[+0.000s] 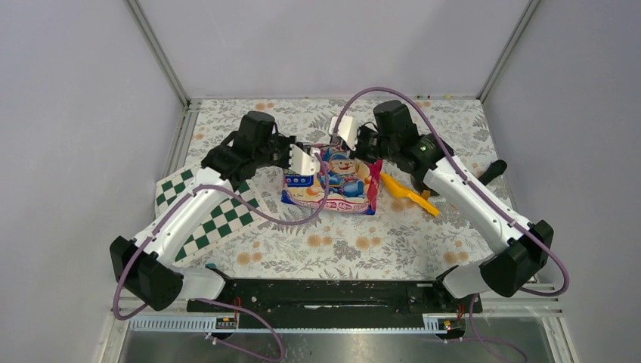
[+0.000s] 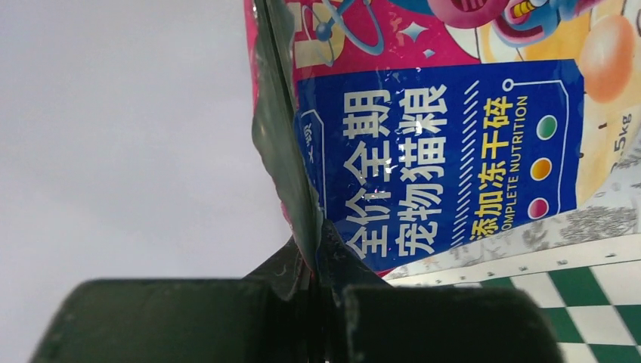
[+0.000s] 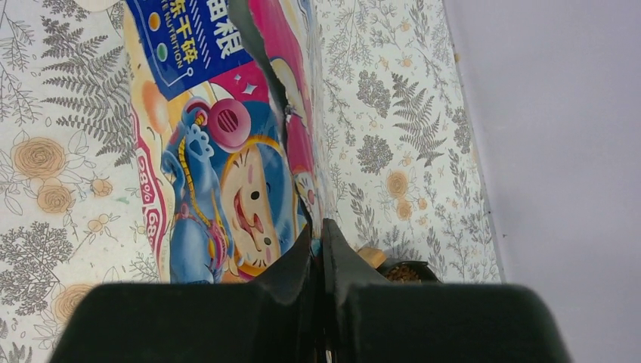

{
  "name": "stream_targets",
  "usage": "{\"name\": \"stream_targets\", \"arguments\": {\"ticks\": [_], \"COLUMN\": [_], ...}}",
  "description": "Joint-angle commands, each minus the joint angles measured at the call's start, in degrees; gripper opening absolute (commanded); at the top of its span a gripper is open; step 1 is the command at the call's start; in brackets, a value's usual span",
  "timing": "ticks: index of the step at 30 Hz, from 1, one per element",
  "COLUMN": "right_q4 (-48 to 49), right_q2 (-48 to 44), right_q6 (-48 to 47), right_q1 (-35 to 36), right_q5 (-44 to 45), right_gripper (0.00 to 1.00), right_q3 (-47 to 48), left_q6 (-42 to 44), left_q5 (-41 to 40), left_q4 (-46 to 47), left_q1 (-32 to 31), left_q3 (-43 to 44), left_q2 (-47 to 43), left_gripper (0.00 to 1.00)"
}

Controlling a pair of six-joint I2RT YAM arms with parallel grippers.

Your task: Serve the pet food

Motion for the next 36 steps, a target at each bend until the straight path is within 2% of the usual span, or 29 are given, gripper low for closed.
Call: {"name": "stream_targets", "arguments": {"ticks": [1,4,8,12,18,20,23,28,32,36], "right_q4": [9.6,10.7,9.0,4.2,2.8,2.9,3.3,4.5,4.4,4.9], "right_q2": [-8.8,-10.4,-10.5,-9.3,-6.9,-5.4,-3.6,-1.6,0.0,1.4], "right_q6": [1.0,1.1,0.1,1.4,3.8,4.8,6.0,7.0,6.5,5.4], "right_q1": [-0.4,-0.3,-0.4,-0.4,-0.4,-0.3,0.0,0.7,1.0,1.7], "right_q5": [2.5,2.8,3.8,0.3,-3.6,-4.9,-7.0,-8.6,-9.0,-8.1], "right_gripper": [0.00,0.00,0.00,0.00,0.08,0.13,0.20,0.33,0.37,0.36], "right_q3": [1.4,0.7,-2.7,-4.2,-3.9,-2.9,-1.9,-0.5,0.5,0.9], "left_q6": [7.3,7.8,3.3,-4.8,-11.8,-12.9,-13.7,-13.4,-12.4,-10.3], "left_q5": [-18.7,-19.2,-17.1,-11.0,-1.0,2.3,5.5,9.8,10.4,8.6], "left_q4": [8.5,9.9,7.3,2.0,-5.1,-5.1,-3.4,-2.0,-4.9,-4.9], "left_q1": [2.3,1.8,0.8,0.6,0.6,0.6,0.6,0.3,-1.0,-2.7], "left_q3": [0.0,-0.7,-4.8,-8.4,-5.9,-4.7,-4.7,-2.6,2.0,2.6], "left_q2": [-4.8,-6.5,-8.6,-11.1,-12.5,-11.9,-10.7,-7.6,-4.4,-3.1], "left_gripper": [0.00,0.00,0.00,0.00,0.00,0.12,0.20,0.25,0.27,0.27]}}
